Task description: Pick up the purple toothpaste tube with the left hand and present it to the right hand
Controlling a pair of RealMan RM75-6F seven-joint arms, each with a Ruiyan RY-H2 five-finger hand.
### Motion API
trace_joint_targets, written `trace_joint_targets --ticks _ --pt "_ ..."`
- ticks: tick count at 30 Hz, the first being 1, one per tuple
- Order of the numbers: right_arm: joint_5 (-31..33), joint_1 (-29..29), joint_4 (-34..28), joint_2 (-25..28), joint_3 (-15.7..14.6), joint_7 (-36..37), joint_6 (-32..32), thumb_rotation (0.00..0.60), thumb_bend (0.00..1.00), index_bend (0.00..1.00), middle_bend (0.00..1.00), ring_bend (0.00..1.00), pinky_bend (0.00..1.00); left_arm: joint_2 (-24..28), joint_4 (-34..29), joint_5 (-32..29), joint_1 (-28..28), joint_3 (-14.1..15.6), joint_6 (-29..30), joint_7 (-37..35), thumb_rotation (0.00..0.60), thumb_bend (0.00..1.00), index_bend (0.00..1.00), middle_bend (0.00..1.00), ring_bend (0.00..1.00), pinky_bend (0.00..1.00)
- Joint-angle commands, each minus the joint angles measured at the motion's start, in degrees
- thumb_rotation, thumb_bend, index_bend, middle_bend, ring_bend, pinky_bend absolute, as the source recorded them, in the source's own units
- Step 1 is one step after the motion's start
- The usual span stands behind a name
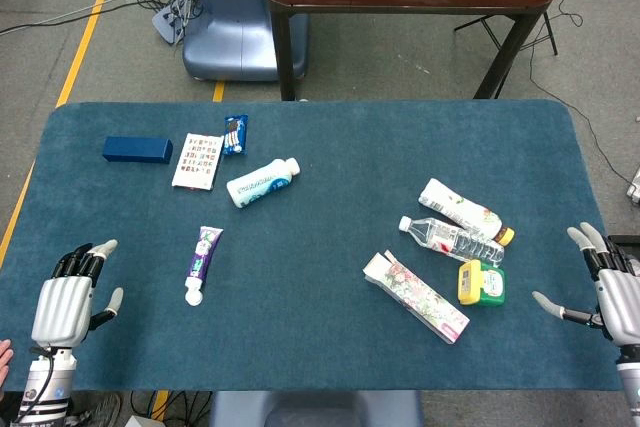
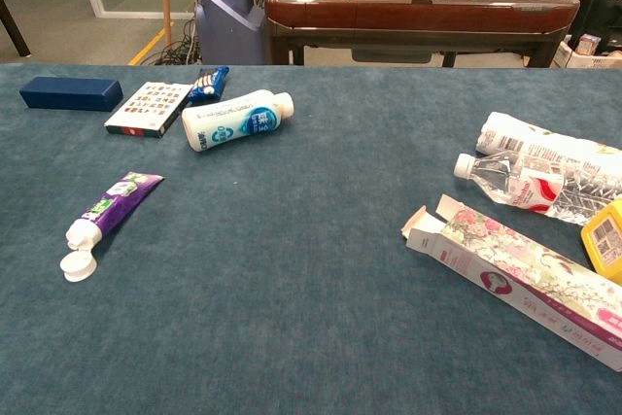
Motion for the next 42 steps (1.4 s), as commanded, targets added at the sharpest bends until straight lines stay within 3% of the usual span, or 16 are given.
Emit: trace_joint_targets --ticks 1,13,17,21,24,26,28,31,35,42 --pt "-0.2 -0.1 -0.1 0.2 0.1 0.2 0.3 0.319 0.0 0.0 0.0 0.0 0.0 0.0 0.0 0.1 0.0 0.0 0.0 -0.1 0.6 0.33 0.16 0.21 0.13 0.14" --pt "-3.3 -0.1 0.1 0.4 1.0 2.0 2.7 0.322 0.0 0.0 0.0 0.0 0.0 0.6 0.9 1.9 -1.4 -0.3 -1.7 -3.3 0.6 0.33 0.16 0.22 0.13 0.14" --pt "-5.0 0.4 -0.6 1.3 2.0 1.3 4.0 0.322 0.0 0.0 0.0 0.0 0.0 2.3 2.3 4.1 -4.3 -0.5 -5.6 -7.3 0.6 0.35 0.17 0.24 0.13 0.14" --pt "-5.9 1.1 -2.4 2.8 2.7 0.0 4.3 0.322 0.0 0.0 0.0 0.0 0.0 4.6 3.4 6.1 -8.9 -0.7 -12.2 -14.8 0.6 0.46 0.21 0.26 0.13 0.14" --pt "-6.2 1.4 -3.6 3.6 2.8 -0.7 4.2 0.322 0.0 0.0 0.0 0.0 0.0 5.6 3.9 7.2 -12.6 -0.6 -17.6 -18.5 0.6 0.48 0.22 0.3 0.13 0.14" --pt "-6.2 1.5 -4.1 3.9 2.8 -0.9 4.2 0.322 0.0 0.0 0.0 0.0 0.0 5.8 4.5 7.6 -15.0 -0.6 -20.9 -19.8 0.568 0.49 0.23 0.31 0.13 0.13" --pt "-6.2 1.4 -4.4 4.0 2.8 -1.0 4.3 0.321 0.0 0.0 0.0 0.0 0.0 5.5 5.4 7.9 -17.6 -0.6 -24.5 -20.4 0.449 0.49 0.24 0.32 0.13 0.11" --pt "-6.1 1.2 -4.5 4.2 2.6 -1.0 4.5 0.322 0.0 0.0 0.0 0.0 0.0 4.3 7.2 8.2 -20.7 -0.6 -28.5 -20.9 0.345 0.49 0.25 0.32 0.13 0.1" --pt "-5.8 0.8 -4.3 4.2 2.3 -0.6 4.7 0.322 0.0 0.0 0.0 0.0 0.0 1.9 9.7 7.4 -24.4 -0.6 -33.2 -20.8 0.272 0.49 0.25 0.32 0.13 0.1" --pt "-5.7 0.1 -3.8 4.1 1.8 0.0 5.2 0.322 0.0 0.0 0.0 0.0 0.0 -2.5 14.8 4.9 -28.1 -0.3 -38.0 -19.2 0.221 0.49 0.25 0.32 0.12 0.08"
